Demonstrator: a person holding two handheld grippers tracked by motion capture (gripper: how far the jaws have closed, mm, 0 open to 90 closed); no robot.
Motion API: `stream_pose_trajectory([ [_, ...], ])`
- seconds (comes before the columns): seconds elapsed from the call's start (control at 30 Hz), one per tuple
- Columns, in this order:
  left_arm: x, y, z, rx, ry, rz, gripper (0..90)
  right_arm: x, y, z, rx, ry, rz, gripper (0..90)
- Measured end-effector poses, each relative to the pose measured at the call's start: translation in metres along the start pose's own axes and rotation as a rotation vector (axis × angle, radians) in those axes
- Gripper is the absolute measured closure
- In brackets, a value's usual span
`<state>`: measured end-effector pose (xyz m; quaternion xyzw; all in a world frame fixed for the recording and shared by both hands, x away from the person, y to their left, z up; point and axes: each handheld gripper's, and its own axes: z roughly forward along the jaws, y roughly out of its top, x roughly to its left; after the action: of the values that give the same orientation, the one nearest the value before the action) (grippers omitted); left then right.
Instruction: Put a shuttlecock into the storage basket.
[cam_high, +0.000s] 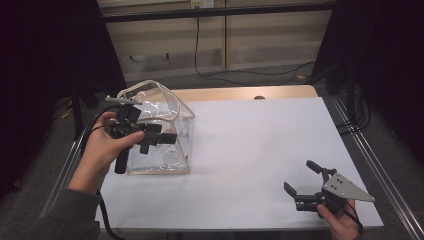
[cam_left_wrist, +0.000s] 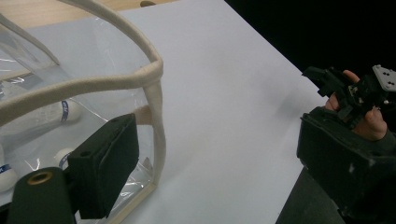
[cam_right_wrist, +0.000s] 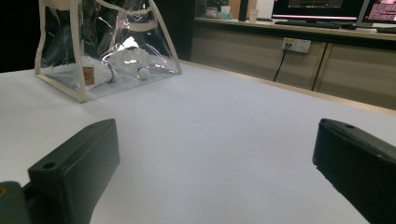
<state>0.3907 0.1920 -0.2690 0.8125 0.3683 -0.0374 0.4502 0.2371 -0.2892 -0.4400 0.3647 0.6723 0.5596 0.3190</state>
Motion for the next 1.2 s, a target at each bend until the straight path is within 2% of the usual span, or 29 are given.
stream_pose_trajectory([
  [0.33, 0.001, -0.012, 0.003, -0.010, -0.021, 0.029, 12.2, 0.000, 0.000, 0.000, 0.002, -0.001, -0.004, 0.5],
  [0.53, 0.002, -0.017, 0.003, -0.018, -0.009, 0.049, 12.1, 0.000, 0.000, 0.001, 0.001, 0.001, -0.004, 0.5],
  [0.6, 0.002, -0.019, 0.004, -0.020, -0.019, 0.050, 12.1, 0.000, 0.000, 0.001, 0.001, 0.002, -0.001, 0.5],
  [0.73, 0.002, -0.023, 0.006, -0.013, -0.014, 0.064, 12.1, 0.000, 0.000, 0.001, 0.001, 0.000, -0.003, 0.5],
  [1.2, 0.003, -0.037, 0.016, -0.014, -0.031, 0.075, 12.1, 0.000, 0.000, 0.000, 0.001, -0.001, -0.004, 0.5],
])
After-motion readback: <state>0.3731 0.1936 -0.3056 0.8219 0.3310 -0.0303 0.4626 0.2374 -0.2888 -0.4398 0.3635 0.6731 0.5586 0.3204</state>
